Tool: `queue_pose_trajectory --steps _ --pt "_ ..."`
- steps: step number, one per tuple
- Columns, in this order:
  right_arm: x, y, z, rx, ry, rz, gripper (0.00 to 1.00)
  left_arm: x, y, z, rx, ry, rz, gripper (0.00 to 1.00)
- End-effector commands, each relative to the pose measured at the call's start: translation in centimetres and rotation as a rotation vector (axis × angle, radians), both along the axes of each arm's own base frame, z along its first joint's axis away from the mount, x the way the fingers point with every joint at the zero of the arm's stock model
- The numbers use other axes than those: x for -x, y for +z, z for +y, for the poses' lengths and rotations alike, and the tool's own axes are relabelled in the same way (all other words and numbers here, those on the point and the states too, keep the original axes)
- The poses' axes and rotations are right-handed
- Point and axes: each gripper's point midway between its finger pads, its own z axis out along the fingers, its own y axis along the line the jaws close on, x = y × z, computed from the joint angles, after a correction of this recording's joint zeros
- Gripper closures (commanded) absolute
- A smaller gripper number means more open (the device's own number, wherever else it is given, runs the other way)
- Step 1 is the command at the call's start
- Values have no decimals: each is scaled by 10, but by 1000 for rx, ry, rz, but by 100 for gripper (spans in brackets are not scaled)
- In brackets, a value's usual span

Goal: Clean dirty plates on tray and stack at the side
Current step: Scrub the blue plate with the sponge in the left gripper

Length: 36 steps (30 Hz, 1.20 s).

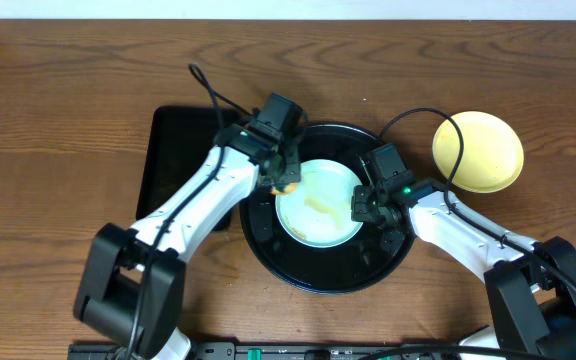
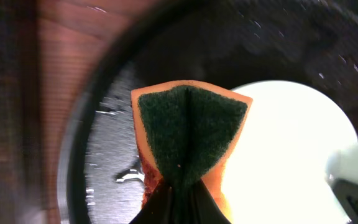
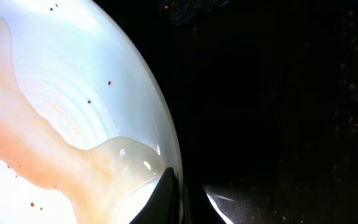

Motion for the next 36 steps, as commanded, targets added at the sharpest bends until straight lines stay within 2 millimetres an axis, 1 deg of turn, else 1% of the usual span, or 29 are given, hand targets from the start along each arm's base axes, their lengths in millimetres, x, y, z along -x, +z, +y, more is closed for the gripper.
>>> queue_pose_trajectory --steps 1,5,7,8,11,14,16,18,19,23,24,26,31,34,36 --pt "11 -7 -5 26 1 31 99 14 -18 -23 31 -67 65 92" --pt "11 -7 -5 26 1 31 99 26 -37 -43 16 -126 96 93" --pt "11 -7 -5 26 1 31 99 34 -44 -57 40 -162 117 92" --pt "11 -7 -5 26 1 31 99 39 -48 -68 62 -187 129 93" --pt "11 -7 -5 26 1 31 99 48 -57 -85 77 -233 141 92" --pt "11 -7 -5 26 1 31 99 56 -65 -95 68 -263 151 93" --pt "11 -7 -5 26 1 31 99 58 -68 -95 55 -269 151 93" --pt "11 -7 -5 26 1 31 99 52 -70 -87 5 -251 122 93" --pt "11 -7 -5 26 1 31 99 45 -71 -79 -38 -234 95 92" --pt "11 -7 -5 27 2 32 99 14 -70 -36 -228 -137 -16 92" --pt "11 -7 -5 27 2 32 99 7 -69 -25 -262 -111 -32 92" --pt "12 -7 -5 28 2 34 99 -1 -68 -9 -291 -72 -40 92" --pt "12 -7 -5 28 1 34 99 -13 -68 19 -295 1 -15 93" --pt "12 -7 -5 28 2 34 99 -10 -67 29 -288 20 17 93" --pt "12 -7 -5 28 2 34 99 -9 -58 33 -288 25 17 93"
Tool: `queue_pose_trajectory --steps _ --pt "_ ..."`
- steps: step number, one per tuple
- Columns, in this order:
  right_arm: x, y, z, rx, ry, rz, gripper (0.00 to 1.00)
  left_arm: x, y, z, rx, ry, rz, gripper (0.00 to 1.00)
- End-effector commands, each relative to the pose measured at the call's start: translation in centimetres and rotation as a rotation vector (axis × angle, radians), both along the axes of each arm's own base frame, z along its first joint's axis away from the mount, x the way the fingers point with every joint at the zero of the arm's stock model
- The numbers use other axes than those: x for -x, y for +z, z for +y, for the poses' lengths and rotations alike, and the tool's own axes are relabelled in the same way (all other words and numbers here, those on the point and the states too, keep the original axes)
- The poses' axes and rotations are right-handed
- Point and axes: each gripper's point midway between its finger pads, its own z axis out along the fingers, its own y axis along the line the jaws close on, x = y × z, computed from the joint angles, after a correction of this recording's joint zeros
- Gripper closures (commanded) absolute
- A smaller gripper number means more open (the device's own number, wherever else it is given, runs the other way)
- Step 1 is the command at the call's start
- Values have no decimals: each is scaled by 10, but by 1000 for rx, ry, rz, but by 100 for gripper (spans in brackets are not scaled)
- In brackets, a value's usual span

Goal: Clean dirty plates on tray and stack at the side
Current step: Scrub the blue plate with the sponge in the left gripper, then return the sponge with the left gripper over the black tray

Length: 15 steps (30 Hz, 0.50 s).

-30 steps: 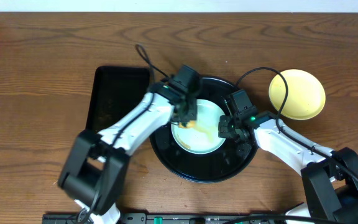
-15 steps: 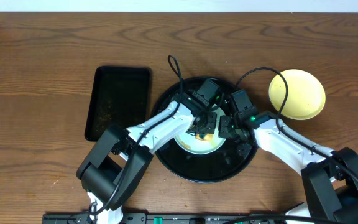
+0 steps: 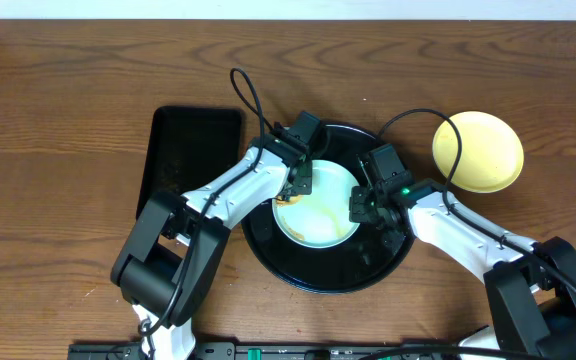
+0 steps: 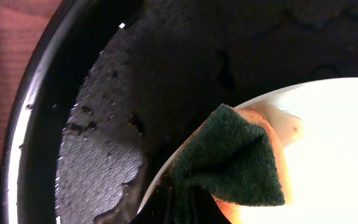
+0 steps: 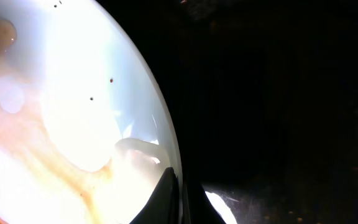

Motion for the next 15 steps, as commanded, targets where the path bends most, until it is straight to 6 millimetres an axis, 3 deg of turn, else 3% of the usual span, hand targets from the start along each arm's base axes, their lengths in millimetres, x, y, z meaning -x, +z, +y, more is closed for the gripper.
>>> queue_pose_trajectory --steps 1,11,15 --pt "9 -8 -10 48 -12 25 99 -7 8 33 -91 51 -24 93" --pt "6 -8 -15 74 -23 11 99 -4 97 40 -9 49 -186 93" --pt "7 -9 -19 95 -30 11 99 -4 104 57 -14 90 -184 93"
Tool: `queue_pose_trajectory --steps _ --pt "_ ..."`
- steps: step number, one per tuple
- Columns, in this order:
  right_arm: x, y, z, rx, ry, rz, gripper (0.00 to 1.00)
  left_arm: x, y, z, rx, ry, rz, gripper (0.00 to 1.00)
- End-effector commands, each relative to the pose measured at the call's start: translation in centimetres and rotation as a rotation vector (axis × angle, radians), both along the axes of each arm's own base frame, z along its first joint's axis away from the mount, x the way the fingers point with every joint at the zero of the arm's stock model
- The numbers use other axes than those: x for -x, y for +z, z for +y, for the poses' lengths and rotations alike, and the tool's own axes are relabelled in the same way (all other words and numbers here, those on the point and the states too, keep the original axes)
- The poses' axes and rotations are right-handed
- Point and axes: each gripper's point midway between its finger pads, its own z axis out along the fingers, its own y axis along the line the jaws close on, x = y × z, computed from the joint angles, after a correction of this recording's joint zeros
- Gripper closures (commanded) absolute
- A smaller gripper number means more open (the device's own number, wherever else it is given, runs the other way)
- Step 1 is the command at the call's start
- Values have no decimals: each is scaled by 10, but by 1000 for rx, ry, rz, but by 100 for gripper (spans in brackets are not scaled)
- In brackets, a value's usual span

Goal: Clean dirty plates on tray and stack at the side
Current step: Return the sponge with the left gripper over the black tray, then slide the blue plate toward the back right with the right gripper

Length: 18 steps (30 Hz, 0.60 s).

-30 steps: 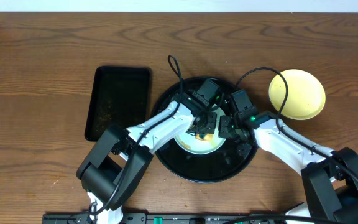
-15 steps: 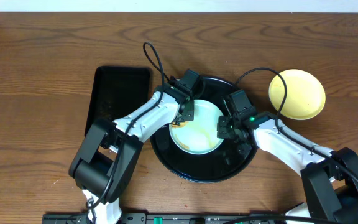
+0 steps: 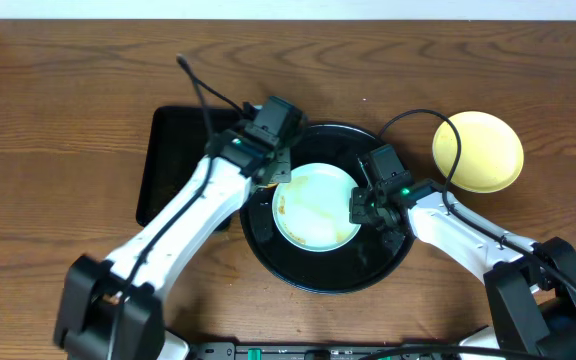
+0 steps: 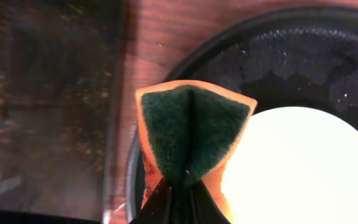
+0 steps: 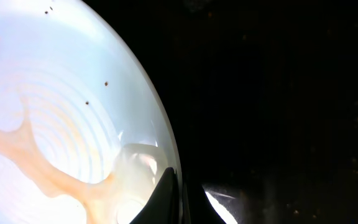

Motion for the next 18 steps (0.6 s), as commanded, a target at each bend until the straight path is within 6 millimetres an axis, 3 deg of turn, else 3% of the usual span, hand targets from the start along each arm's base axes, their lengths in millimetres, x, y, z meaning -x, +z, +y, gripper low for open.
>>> queue_pose_trajectory --steps 1,5,7,9,11,16,18 --pt "5 -8 -20 98 -32 2 99 -4 0 25 -42 48 5 93" --pt "2 -8 -26 133 -44 -12 98 -10 -2 55 -48 130 22 93" --pt "1 -7 -29 144 -49 -20 91 -14 -2 69 -48 171 23 93" --pt "-2 -6 -27 138 -49 -33 78 -17 -2 85 -47 215 24 93" --pt "-4 -6 -25 128 -42 -42 74 -18 -2 97 -47 247 30 92" --pt "5 -5 -1 7 18 9 86 -17 -3 111 -49 285 45 92" --pt "11 -5 5 -20 35 32 97 -16 -4 111 -51 285 50 93"
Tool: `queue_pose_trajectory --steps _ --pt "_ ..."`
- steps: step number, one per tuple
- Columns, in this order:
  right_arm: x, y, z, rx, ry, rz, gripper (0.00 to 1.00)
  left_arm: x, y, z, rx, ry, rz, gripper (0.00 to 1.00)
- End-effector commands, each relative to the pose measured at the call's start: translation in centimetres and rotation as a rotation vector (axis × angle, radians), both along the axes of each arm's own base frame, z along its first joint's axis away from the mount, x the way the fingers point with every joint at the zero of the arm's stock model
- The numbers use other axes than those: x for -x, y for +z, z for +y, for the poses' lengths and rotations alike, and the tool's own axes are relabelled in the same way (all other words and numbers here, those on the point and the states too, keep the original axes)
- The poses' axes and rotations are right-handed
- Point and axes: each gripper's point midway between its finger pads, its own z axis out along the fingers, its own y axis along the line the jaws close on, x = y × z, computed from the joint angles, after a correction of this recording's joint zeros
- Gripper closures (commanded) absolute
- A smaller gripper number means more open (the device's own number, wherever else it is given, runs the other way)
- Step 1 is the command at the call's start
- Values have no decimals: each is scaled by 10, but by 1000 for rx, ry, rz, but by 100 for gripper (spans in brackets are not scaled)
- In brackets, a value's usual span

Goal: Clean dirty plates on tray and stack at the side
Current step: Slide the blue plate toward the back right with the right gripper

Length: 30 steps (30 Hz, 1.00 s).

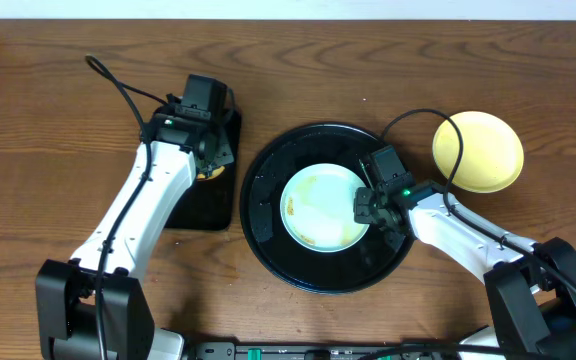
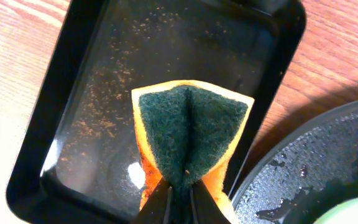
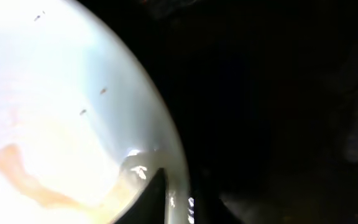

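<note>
A pale green plate (image 1: 321, 208) with orange smears lies in the round black basin (image 1: 268, 235). My right gripper (image 1: 366, 207) is shut on the plate's right rim (image 3: 178, 180). Over the black rectangular tray (image 1: 213, 195) at the left, my left gripper (image 1: 206, 165) is shut on a folded orange sponge with a green scrub face (image 2: 190, 134). In the left wrist view the tray (image 2: 79, 124) shows crumbs and a wet sheen beneath the sponge.
A yellow plate (image 1: 478, 152) lies upside down on the wooden table to the right of the basin. The right arm's cable loops over the basin's far rim. The basin's edge (image 2: 303, 155) shows beside the tray in the left wrist view.
My left gripper has moved left with the sponge, from the basin's left rim to above the black tray. The right gripper still holds the plate's rim, and the plate sits slightly more to the right.
First my left gripper held the sponge at the plate's left edge while the right gripper held the rim. Then the sponge lay on the plate's upper left. After that it was off the plate at the basin's rim, and now it is over the tray.
</note>
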Motion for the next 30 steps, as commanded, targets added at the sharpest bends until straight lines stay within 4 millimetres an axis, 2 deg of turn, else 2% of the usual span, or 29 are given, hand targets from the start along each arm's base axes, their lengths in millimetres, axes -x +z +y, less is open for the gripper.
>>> queue_pose_trajectory --steps 1,6,10,15,18,22,26,30 --pt "13 -4 13 -56 43 52 99 2 -1 4 -20 0 9 92" --pt "13 -4 13 -54 39 52 99 3 -1 4 -21 0 15 92" --pt "-6 4 -6 24 -5 -26 99 6 -2 5 -24 0 26 92" --pt "-41 52 -7 41 106 -187 99 6 -2 5 -24 0 27 93" --pt "-52 79 -3 55 175 -262 99 6 -2 5 -24 0 27 93" --pt "-53 92 -6 131 243 -289 99 6 -2 5 -24 0 26 92" --pt "-56 99 -31 312 207 -305 99 6 -2 5 -24 0 26 93" --pt "-64 118 -26 324 220 -357 99 6 -2 5 -24 -1 26 93"
